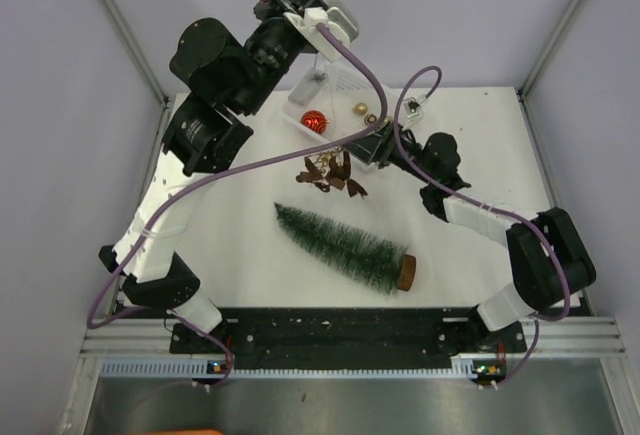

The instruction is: Decorate the small christmas tree

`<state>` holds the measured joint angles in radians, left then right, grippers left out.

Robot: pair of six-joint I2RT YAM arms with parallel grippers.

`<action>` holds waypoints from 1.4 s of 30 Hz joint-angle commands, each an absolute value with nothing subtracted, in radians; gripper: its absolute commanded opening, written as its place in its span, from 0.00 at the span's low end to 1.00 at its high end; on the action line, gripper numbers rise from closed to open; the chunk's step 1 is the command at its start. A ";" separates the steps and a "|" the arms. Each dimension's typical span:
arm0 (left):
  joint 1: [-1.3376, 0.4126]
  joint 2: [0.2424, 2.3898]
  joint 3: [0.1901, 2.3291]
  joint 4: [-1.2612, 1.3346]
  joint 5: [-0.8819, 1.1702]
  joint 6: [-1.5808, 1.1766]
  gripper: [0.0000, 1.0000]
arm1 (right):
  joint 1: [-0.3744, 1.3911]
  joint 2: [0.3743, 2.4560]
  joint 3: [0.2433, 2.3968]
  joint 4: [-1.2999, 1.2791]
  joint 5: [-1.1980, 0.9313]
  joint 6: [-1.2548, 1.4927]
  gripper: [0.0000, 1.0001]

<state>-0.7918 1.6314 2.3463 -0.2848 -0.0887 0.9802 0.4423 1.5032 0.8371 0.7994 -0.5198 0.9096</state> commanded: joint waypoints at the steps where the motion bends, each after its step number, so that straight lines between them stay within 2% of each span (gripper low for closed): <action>1: -0.804 1.580 2.350 -0.241 -0.109 0.999 0.01 | 0.442 1.555 0.839 0.960 -0.572 0.998 0.64; 6: -0.804 1.580 2.349 -0.232 -0.117 1.008 0.01 | 0.449 1.569 0.798 1.066 -0.620 1.058 0.41; 8: -0.804 1.577 2.344 -0.230 -0.118 1.009 0.01 | 0.448 1.562 0.770 1.100 -0.617 1.074 0.37; 10: -0.804 1.575 2.338 -0.227 -0.121 1.011 0.01 | 0.448 1.562 0.747 1.138 -0.624 1.097 0.39; 13: -0.807 1.575 2.336 -0.227 -0.123 1.011 0.01 | 0.449 1.568 0.716 1.210 -0.629 1.138 0.50; 24: -0.815 1.574 2.329 -0.219 -0.133 1.019 0.01 | 0.488 1.606 0.779 1.207 -0.620 1.147 0.52; 27: -0.819 1.574 2.327 -0.218 -0.133 1.020 0.01 | 0.502 1.621 0.784 1.226 -0.609 1.154 0.44; 33: -0.824 1.569 2.326 -0.216 -0.140 1.026 0.01 | 0.506 1.625 0.775 1.230 -0.583 1.157 0.09; 42: -0.827 1.555 2.351 -0.144 -0.169 1.086 0.01 | 0.436 1.601 0.764 1.005 -0.503 1.003 0.02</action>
